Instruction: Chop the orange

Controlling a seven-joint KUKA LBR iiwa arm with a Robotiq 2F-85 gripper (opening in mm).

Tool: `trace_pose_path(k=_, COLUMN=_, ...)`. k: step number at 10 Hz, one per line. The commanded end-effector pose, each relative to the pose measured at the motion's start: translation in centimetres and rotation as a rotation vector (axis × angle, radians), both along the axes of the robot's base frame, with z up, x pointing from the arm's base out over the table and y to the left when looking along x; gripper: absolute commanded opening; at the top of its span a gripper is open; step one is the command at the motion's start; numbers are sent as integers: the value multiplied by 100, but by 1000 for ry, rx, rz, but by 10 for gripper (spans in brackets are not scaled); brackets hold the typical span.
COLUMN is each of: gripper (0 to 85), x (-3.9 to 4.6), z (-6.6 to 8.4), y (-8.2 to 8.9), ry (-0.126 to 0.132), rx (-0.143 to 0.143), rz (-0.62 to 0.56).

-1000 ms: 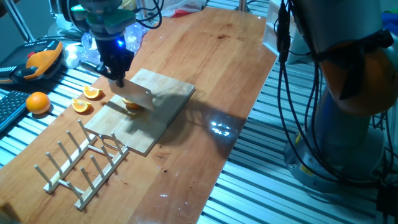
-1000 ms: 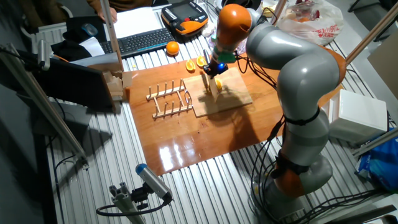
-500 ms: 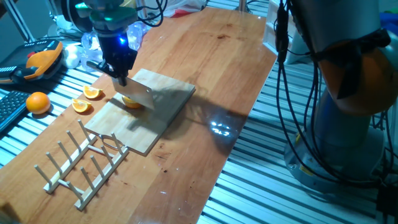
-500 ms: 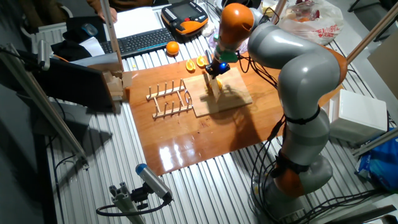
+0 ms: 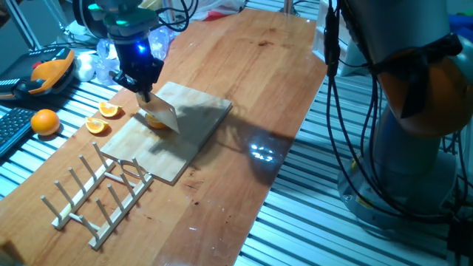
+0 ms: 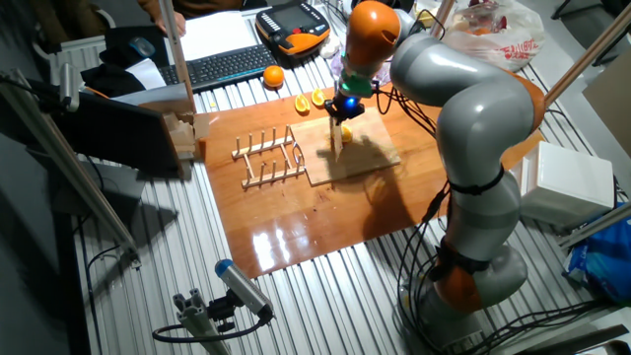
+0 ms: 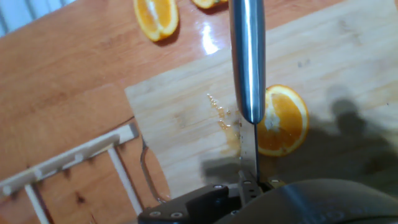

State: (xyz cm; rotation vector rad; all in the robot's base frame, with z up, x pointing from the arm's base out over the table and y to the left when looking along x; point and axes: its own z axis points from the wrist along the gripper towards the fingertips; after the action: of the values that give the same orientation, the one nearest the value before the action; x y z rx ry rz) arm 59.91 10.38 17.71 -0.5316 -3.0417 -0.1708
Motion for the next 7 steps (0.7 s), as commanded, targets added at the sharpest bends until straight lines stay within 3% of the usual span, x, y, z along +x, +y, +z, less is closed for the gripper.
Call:
trace_pose_path(k=1, gripper=0, x=1, z=-1, y=-6, ry=-2, rx=12, rz=29)
trace_pose_path(k=4, gripper=0, x=93, z=-85, y=-411, ry=-57, rx=12, rz=61)
trace_pose_path(k=7, gripper=0, x=93, z=-65, y=-520, ry=-64, rx=21, rz=6)
